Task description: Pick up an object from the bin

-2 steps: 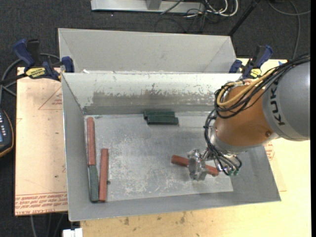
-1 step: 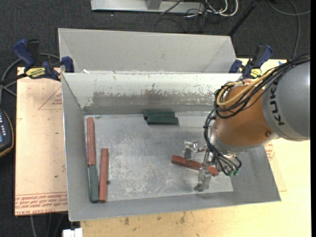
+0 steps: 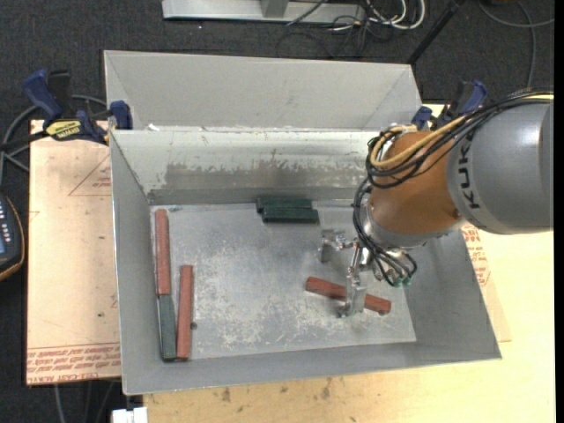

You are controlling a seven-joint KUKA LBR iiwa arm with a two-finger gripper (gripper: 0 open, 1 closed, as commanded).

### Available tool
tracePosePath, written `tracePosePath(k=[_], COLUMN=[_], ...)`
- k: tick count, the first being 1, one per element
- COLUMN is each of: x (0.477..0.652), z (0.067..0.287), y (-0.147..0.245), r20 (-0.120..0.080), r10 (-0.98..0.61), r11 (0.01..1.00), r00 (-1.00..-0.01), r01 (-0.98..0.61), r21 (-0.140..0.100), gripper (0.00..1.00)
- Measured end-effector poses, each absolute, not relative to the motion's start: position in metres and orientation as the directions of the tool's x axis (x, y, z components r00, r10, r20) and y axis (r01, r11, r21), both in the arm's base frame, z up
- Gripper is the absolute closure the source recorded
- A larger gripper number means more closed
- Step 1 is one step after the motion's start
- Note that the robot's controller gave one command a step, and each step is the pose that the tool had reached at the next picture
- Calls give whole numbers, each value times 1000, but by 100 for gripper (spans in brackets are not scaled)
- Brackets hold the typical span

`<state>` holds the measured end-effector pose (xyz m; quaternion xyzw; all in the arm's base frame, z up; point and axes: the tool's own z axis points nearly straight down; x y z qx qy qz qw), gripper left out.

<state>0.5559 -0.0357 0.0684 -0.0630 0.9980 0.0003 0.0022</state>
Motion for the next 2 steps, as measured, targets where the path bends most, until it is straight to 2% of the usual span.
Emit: tracePosePath(k=[1,2], x=[555,552], z=[71,244], y=[-36,-13], r20=[-3,-12], r10=[-125,-172], r11=[992,985], r00=[-992,-985], r01=[-125,-172], r21=[1,-1], gripper=[100,100])
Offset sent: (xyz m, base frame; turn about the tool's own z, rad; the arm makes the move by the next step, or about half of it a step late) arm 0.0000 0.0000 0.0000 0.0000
